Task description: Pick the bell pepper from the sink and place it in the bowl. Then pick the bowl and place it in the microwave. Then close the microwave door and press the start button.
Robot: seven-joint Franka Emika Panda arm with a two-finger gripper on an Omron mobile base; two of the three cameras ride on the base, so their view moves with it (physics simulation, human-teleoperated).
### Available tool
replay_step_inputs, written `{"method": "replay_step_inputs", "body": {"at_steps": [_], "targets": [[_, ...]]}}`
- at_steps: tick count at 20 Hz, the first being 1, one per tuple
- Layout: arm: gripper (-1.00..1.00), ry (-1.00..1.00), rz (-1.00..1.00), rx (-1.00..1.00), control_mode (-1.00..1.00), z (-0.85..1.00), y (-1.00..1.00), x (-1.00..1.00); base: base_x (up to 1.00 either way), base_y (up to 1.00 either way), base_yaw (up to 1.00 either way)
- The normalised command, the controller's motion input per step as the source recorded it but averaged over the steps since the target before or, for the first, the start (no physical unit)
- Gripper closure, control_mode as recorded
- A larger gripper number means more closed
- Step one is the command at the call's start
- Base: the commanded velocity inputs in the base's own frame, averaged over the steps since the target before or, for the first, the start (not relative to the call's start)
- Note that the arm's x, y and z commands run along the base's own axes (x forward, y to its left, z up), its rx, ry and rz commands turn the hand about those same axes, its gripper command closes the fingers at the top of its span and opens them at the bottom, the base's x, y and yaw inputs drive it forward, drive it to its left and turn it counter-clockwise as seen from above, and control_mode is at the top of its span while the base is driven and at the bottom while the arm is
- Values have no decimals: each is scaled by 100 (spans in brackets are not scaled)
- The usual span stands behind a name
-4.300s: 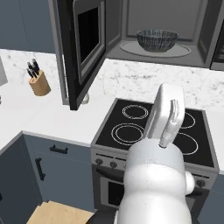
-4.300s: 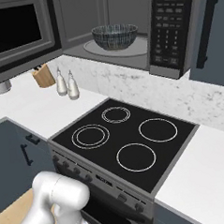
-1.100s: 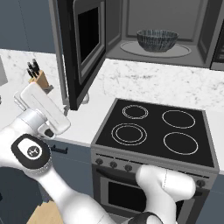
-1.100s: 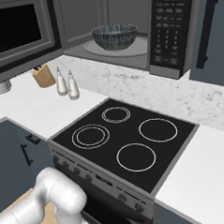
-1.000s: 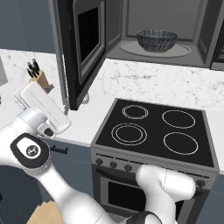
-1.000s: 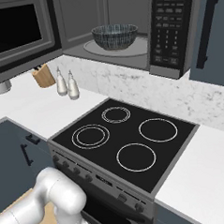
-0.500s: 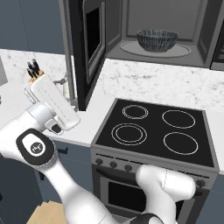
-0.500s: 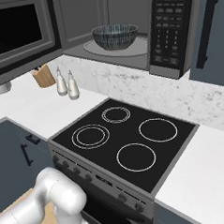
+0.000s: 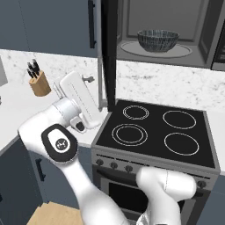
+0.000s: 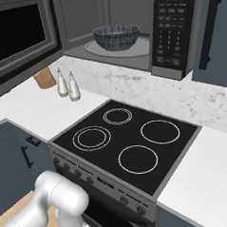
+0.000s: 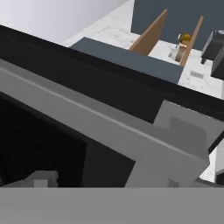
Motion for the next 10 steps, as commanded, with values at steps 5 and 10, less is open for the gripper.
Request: {"method": "replay_step_inputs", "body": {"at_steps": [5, 10], "targets": [[-100, -17, 0, 15, -100, 15, -95, 0, 0, 0, 0], [-100, -17, 0, 14, -100, 16, -91, 0, 0, 0, 0]]}}
